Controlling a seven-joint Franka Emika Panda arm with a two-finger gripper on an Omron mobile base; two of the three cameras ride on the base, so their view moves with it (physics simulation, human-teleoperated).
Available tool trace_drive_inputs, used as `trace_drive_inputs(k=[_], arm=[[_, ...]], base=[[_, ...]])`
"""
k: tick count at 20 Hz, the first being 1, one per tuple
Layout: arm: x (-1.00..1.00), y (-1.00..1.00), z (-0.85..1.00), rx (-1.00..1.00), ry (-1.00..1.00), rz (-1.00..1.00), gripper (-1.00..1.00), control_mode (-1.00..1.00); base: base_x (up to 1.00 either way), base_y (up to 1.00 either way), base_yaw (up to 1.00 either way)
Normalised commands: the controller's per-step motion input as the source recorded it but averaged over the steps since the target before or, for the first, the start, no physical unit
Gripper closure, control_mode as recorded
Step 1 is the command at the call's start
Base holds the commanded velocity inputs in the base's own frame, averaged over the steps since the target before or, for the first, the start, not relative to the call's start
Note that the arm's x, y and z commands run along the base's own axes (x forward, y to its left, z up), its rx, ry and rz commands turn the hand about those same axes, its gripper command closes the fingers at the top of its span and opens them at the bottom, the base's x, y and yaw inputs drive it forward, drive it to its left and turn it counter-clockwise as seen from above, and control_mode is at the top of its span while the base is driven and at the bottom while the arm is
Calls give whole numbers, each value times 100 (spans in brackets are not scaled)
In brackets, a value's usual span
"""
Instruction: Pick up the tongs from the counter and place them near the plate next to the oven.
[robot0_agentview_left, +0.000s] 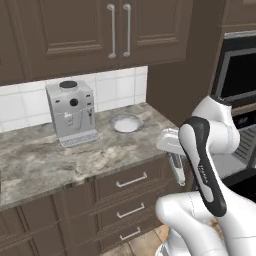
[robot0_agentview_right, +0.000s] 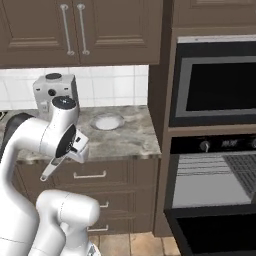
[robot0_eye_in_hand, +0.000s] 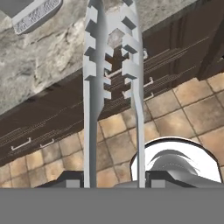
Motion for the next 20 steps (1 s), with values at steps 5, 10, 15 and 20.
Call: trace_drive_inputs(k=[5, 10, 15, 20], arm=[[0, 0, 0, 0, 0, 0, 100, 100], [0, 0, 0, 0, 0, 0, 100, 100], [0, 0, 0, 0, 0, 0, 100, 100], [0, 0, 0, 0, 0, 0, 100, 100]], base=[[60, -19, 21], [63, -15, 1], [51, -13, 0], [22, -15, 0]])
